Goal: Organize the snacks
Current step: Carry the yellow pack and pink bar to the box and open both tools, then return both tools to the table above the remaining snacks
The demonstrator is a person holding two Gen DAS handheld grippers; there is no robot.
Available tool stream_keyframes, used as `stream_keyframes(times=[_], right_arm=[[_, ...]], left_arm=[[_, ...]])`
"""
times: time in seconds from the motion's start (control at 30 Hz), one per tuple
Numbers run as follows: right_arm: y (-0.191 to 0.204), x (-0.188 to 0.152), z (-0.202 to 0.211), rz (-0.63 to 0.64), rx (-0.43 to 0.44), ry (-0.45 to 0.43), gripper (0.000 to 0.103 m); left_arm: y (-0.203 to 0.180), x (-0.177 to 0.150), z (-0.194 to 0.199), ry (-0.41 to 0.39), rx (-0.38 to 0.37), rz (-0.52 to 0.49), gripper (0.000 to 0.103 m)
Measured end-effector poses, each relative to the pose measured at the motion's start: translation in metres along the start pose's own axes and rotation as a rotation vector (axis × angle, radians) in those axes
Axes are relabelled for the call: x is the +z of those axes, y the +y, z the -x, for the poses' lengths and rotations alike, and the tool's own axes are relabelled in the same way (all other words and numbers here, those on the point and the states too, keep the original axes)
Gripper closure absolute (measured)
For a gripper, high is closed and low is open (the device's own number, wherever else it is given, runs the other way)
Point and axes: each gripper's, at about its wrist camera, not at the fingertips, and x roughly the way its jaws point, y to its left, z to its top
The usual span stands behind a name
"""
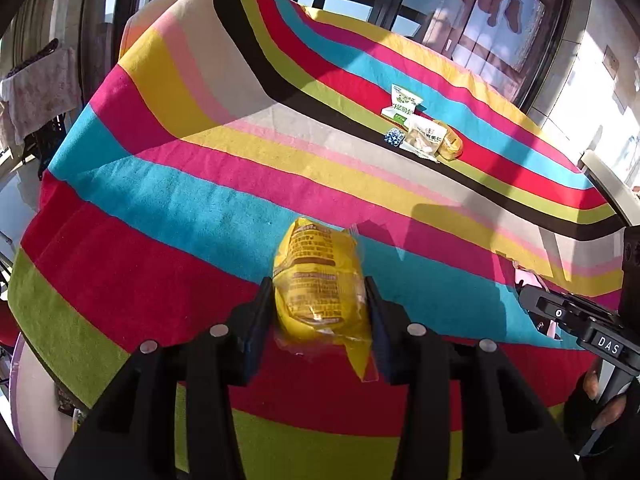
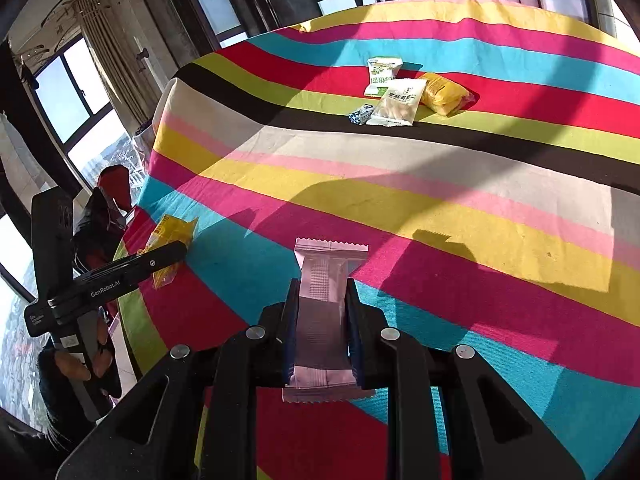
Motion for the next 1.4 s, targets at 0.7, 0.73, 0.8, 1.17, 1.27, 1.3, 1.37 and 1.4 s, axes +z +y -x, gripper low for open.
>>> stream_keyframes(times=[0.7,0.73,0.8,1.17,1.27,1.3,1.37,1.4], right_arm=[[0.094,-0.012,-0.028,0.149,0.159,0.069,0.08],[0.102,-0.013,-0.03,0.161,0.181,0.074,0.08],[0.118,-0.017,-0.033,0.192,0.218,0.091,0.08],[0.22,-0.061,-0.058,0.446,0.37,0.22,0.08],[0.244,-0.079,-0.07,0.512,0.406,0.269,0.077],[0.249,-0.083,-0.073,0.527,0.413,0.282,0.077],[0.255,-0.088,-0.077,0.54,0.418,0.301,0.075],[0.254,-0.087,-0.076,0.535,0.421,0.296,0.068]], left_arm=[[0.066,-0.033,0.056,-0.052,-0.003,0.11,0.059],[0.069,-0.035,0.059,-0.053,-0.002,0.115,0.059],[0.076,-0.04,0.067,-0.055,0.009,0.123,0.059],[0.141,-0.087,0.101,0.007,0.138,0.249,0.059],[0.162,-0.101,0.099,0.062,0.221,0.296,0.055],[0.169,-0.104,0.099,0.074,0.253,0.318,0.05],[0.179,-0.107,0.104,0.071,0.352,0.364,0.014],[0.182,-0.106,0.109,0.045,0.389,0.383,0.011]])
